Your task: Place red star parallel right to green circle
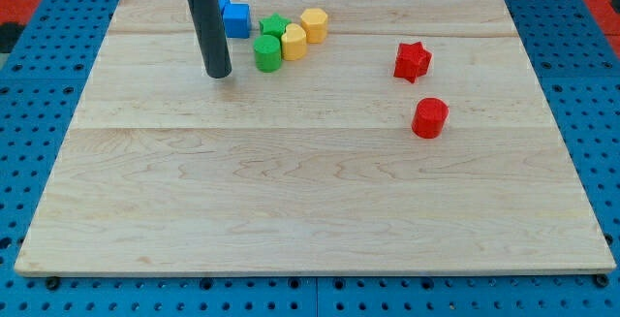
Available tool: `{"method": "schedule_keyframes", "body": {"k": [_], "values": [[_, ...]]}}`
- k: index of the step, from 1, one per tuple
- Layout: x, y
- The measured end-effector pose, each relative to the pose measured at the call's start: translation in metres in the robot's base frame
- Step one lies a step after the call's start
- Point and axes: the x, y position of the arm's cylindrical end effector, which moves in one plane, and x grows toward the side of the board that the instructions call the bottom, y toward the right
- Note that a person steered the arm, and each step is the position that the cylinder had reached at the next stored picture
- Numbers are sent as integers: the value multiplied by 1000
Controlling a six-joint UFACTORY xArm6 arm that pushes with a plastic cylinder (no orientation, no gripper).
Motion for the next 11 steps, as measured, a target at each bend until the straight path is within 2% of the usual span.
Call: {"method": "schedule_keyframes", "body": {"k": [1,4,6,8,9,10,11], "values": [[0,45],[-2,106],[-33,151],[-56,271],[-30,306],[1,295],[-1,252]]}}
